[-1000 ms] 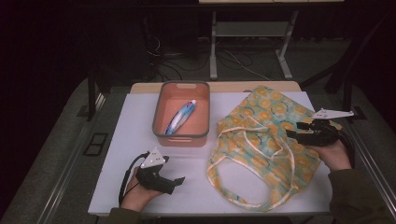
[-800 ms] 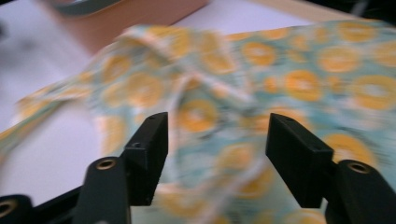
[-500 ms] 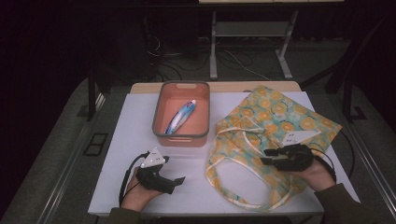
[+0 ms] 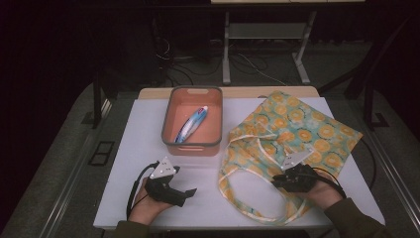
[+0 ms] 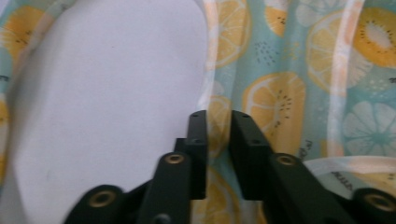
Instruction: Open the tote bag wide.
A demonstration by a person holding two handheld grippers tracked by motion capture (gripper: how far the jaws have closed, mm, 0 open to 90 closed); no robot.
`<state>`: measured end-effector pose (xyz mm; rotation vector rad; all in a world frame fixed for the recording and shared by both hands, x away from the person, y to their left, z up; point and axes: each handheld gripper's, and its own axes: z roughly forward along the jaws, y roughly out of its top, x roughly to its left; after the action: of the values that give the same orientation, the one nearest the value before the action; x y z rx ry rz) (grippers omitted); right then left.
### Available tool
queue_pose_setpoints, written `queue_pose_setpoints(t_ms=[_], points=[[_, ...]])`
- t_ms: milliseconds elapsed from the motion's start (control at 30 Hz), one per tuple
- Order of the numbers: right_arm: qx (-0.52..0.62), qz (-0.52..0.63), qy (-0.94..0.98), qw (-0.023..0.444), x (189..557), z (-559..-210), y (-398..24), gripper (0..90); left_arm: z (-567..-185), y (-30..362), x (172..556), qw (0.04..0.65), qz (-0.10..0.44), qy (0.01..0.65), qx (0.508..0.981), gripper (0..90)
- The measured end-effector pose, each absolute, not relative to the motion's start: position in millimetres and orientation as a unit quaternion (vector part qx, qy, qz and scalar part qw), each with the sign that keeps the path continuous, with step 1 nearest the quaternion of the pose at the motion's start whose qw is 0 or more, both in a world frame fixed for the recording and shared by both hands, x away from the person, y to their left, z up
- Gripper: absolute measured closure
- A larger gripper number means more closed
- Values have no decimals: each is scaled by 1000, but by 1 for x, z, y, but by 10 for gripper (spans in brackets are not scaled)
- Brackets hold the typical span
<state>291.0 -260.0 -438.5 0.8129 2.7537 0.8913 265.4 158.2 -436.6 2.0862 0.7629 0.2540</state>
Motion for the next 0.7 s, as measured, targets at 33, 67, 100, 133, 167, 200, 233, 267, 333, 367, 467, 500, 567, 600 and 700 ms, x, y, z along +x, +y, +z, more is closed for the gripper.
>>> queue_pose_setpoints(t_ms=[33, 67, 100, 133, 167, 200, 233, 267, 333, 367, 467, 500, 567, 600, 700], points=[[267, 297, 914, 68, 292, -439, -260, 889, -437, 158, 265, 438, 102, 307, 839, 23], [262, 298, 915, 69, 292, -439, -260, 898, -436, 158, 265, 438, 102, 306, 839, 23], [259, 299, 916, 71, 292, -439, -259, 900, -436, 158, 265, 438, 102, 306, 839, 23], [259, 299, 916, 71, 292, -439, -259, 900, -436, 158, 265, 438, 103, 306, 839, 23], [260, 301, 915, 68, 292, -439, -260, 900, -436, 158, 265, 438, 103, 306, 839, 23], [261, 304, 914, 64, 292, -439, -260, 900, -436, 158, 265, 438, 103, 306, 839, 23], [261, 308, 913, 58, 292, -439, -259, 900, -436, 158, 265, 438, 103, 306, 839, 23], [260, 312, 912, 52, 291, -438, -258, 900, -436, 158, 265, 438, 103, 306, 839, 23], [253, 314, 914, 47, 289, -438, -254, 900, -436, 158, 265, 438, 103, 306, 839, 23], [247, 318, 915, 39, 287, -438, -251, 900, -436, 158, 265, 438, 103, 306, 839, 23], [226, 322, 919, 27, 280, -437, -238, 900, -436, 158, 265, 438, 103, 307, 839, 23], [216, 322, 921, 25, 277, -438, -234, 900, -436, 158, 265, 438, 103, 306, 839, 23], [208, 321, 923, 32, 274, -437, -227, 900, -436, 158, 265, 438, 104, 306, 839, 23], [208, 327, 921, 36, 273, -435, -226, 898, -436, 158, 265, 438, 104, 306, 839, 23], [220, 355, 907, 52, 275, -425, -232, 777, -436, 158, 265, 438, 104, 306, 839, 23]])
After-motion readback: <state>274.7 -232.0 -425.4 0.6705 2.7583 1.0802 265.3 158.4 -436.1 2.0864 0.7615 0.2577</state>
